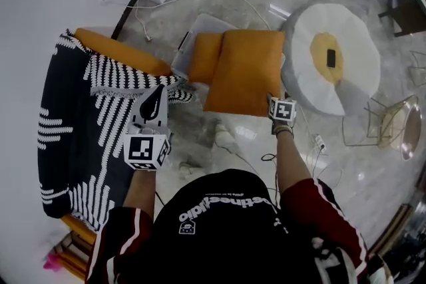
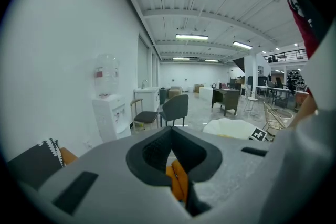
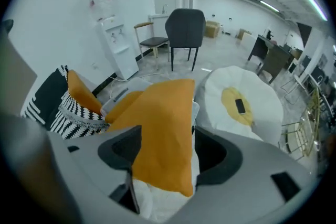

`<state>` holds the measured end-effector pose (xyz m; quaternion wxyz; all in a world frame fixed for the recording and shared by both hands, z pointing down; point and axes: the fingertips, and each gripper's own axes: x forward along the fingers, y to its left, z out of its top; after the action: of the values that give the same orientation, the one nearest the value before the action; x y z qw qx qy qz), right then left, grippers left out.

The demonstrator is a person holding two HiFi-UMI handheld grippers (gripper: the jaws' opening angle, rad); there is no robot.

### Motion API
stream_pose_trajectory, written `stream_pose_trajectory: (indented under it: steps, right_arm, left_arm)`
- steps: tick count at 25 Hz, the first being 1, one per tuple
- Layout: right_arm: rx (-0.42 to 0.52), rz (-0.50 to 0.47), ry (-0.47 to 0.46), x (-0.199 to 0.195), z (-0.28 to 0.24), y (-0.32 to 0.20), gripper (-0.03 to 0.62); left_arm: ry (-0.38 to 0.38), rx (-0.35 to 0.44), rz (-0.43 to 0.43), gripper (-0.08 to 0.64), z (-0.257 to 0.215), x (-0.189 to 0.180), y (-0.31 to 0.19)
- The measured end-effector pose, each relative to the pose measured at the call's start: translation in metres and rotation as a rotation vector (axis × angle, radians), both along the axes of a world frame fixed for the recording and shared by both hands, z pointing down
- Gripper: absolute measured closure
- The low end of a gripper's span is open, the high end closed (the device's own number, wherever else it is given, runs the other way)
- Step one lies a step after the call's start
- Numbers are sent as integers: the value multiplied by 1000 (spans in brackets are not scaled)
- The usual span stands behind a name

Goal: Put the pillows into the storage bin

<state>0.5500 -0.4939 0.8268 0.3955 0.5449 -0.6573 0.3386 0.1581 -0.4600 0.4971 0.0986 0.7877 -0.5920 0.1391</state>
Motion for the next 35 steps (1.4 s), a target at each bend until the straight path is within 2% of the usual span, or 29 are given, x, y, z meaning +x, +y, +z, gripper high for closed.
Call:
stream_pose_trajectory:
  steps: [12,17,22,28,35]
  right_arm:
    - [225,-22,-66,-19,-78,-14,273]
    - [288,-68,-90,-40,-114,-11,275]
    - [326,-117,-119,-70,-144,-3,273]
    - [354,-221,-159,-139,-174,14,273]
    - [399,-399,-230,-253,-214,44,273]
  left_arm:
    - [-8,63,44,557,-33,-2,25]
    - [-10,108,16,557,-54,-15,49]
    - [-5,145,-56,557,-72,-43,87]
    - [-1,182,-185,557,-92,-100,141]
    - [-13,229,-360,557,-114,-180,223]
